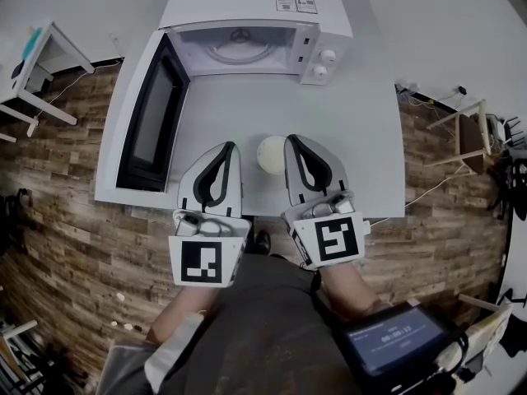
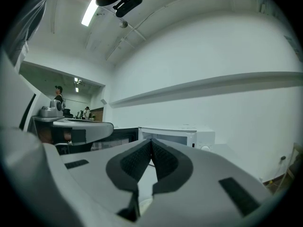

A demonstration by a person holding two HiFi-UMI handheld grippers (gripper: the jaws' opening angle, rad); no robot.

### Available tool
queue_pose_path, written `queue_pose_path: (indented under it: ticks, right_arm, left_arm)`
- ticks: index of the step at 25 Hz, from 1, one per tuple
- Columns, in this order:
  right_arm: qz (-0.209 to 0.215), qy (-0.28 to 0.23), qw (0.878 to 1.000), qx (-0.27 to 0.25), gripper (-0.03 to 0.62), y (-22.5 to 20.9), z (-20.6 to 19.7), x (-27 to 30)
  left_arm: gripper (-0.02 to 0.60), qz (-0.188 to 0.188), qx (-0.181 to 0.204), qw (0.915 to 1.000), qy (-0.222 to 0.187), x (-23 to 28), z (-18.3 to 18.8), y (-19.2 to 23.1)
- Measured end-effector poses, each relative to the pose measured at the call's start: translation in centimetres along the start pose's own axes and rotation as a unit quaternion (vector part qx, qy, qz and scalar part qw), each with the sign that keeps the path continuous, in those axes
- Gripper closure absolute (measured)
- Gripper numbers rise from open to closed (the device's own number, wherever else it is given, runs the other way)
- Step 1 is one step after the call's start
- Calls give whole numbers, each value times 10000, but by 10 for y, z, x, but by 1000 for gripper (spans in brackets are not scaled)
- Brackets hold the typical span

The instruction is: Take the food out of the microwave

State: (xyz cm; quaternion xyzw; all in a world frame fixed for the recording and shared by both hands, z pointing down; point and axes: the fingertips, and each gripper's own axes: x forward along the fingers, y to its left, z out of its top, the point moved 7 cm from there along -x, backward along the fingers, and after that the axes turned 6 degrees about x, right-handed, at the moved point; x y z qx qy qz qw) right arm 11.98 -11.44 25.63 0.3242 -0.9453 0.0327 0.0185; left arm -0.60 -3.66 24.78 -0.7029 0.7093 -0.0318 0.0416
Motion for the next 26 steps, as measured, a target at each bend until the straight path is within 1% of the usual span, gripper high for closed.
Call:
queue_pose_path:
  ticks: [5, 19, 26]
  right_arm:
    - [-5, -27, 10000, -9, 588, -1, 1, -2]
    - [-31, -100, 9999, -59, 588, -1, 3, -9]
    - [-2, -166, 9999, -48, 588, -2, 6, -8]
  left_arm:
    - [575, -47, 109, 9999, -32, 1, 4, -3]
    - [575, -82, 108, 9998, -127, -2, 9, -10]
    - [575, -90, 184, 9997, -107, 0, 10, -12]
